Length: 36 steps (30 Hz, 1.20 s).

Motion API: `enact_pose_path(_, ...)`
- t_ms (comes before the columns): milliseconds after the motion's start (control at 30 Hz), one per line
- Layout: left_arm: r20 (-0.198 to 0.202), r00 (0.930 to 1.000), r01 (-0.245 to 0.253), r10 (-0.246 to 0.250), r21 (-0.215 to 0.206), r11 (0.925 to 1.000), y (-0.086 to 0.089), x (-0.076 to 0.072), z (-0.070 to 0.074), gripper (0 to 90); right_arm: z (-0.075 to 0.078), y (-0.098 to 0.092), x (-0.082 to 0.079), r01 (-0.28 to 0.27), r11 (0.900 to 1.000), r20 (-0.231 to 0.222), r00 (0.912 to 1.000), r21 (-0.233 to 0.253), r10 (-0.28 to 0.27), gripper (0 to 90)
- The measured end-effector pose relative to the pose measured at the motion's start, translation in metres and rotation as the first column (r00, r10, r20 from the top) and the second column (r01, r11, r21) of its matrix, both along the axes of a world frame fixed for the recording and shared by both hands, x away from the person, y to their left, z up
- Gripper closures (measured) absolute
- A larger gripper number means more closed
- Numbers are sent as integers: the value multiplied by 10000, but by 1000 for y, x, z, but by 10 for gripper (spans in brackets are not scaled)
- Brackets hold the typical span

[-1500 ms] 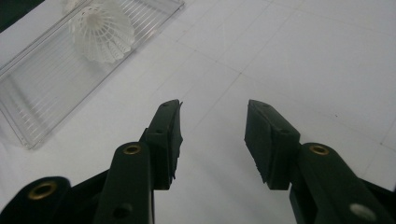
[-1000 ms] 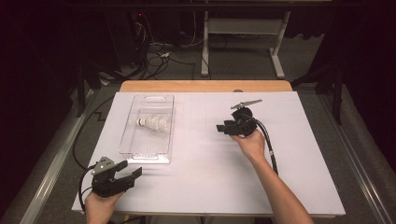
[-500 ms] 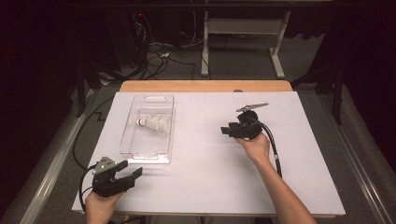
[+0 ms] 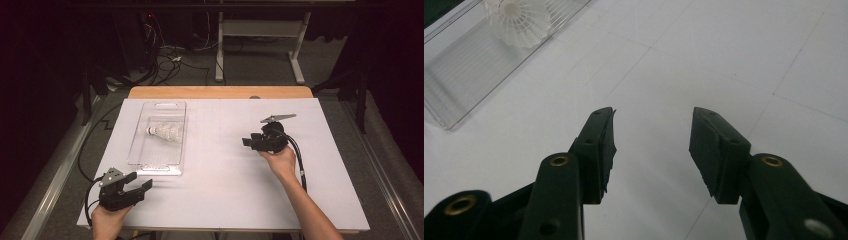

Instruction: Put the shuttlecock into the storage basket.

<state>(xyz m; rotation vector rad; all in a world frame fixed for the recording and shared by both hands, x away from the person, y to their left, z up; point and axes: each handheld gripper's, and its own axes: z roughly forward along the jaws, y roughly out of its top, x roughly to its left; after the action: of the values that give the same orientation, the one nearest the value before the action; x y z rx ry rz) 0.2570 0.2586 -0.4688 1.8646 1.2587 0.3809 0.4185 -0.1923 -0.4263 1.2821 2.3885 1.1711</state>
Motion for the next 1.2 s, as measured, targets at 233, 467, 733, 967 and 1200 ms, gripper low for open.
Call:
enact_pose_path(233, 5, 10000, 28, -28, 25, 10000, 1, 0, 0, 331, -2, -8, -4, 110, 9999, 9, 9999, 38, -110, 527)
enact_pose_path(467, 2, 10000, -39, 39, 21, 10000, 1, 1, 0, 332, -5, -14, -10, 214, 9998, 51, 9998, 64, -214, 522)
enact_pose_path(733, -8, 10000, -39, 39, -3, 10000, 1, 1, 0, 332, -6, -25, -17, 366, 9992, 129, 9992, 172, -368, 510)
enact_pose_path(967, -34, 10000, -46, 46, -27, 10000, 1, 1, 0, 332, -8, -34, -24, 484, 9987, 203, 9986, 168, -488, 501)
enact_pose_path(1200, -6, 9999, -134, 134, -25, 9999, 2, 1, 0, 332, -9, -43, -30, 570, 9981, 295, 9979, 230, -576, 495)
